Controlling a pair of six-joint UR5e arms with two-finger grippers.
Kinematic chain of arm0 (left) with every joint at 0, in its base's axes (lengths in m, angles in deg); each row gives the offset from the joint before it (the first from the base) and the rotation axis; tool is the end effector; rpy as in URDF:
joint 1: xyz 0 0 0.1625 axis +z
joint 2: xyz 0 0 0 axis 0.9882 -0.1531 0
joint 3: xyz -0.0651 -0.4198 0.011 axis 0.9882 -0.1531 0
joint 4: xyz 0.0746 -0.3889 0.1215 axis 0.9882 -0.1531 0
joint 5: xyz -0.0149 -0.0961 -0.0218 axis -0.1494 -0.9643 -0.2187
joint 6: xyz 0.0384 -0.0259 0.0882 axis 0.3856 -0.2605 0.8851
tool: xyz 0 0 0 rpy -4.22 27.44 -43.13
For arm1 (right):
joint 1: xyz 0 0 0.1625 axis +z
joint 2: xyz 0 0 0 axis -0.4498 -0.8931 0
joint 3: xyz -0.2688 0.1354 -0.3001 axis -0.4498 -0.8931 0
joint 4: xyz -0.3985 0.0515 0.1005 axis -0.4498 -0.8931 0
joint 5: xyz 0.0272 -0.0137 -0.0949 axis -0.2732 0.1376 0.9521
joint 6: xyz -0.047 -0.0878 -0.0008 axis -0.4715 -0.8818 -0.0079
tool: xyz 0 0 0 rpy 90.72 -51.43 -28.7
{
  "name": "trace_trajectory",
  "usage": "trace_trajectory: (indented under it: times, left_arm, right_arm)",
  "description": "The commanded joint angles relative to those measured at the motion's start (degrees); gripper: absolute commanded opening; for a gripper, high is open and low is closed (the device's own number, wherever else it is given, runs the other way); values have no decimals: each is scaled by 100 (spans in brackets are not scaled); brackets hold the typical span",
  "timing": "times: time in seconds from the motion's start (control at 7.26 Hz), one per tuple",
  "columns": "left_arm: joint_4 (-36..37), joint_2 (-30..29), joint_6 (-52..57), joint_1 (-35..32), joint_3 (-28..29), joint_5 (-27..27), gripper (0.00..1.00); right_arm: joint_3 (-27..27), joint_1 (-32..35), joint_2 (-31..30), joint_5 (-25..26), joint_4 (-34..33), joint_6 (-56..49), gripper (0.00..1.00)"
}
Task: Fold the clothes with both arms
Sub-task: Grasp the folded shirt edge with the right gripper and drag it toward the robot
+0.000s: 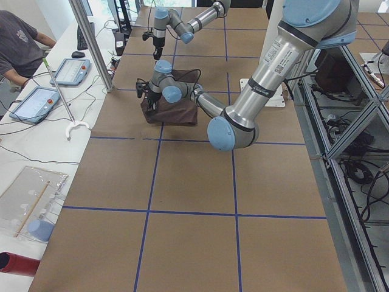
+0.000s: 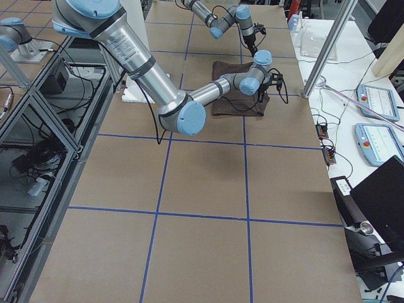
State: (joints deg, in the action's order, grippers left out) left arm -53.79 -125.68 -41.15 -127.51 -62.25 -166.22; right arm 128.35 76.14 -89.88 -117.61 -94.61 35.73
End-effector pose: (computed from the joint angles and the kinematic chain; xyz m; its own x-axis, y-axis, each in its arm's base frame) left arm 0.4344 -0.6200 0.3181 0.5756 -0.2890 -0.7650 0.4940 0.8684 0.0437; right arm -0.4497 -0.6552 0.2815 0.5241 0.1381 0.8404 -0.2465 0.9691 -0.0056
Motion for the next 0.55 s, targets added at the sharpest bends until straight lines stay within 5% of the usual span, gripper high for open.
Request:
trace_trajectory:
  times: [0.0, 0.41]
  left_arm:
    - [43, -19, 17, 0, -37, -13, 100]
    - [165, -37, -27, 0, -431, -40, 100]
  right_arm:
    - [154, -2, -56, -44, 43, 156, 100]
    - [1943, -982, -1528, 461, -18, 797, 100]
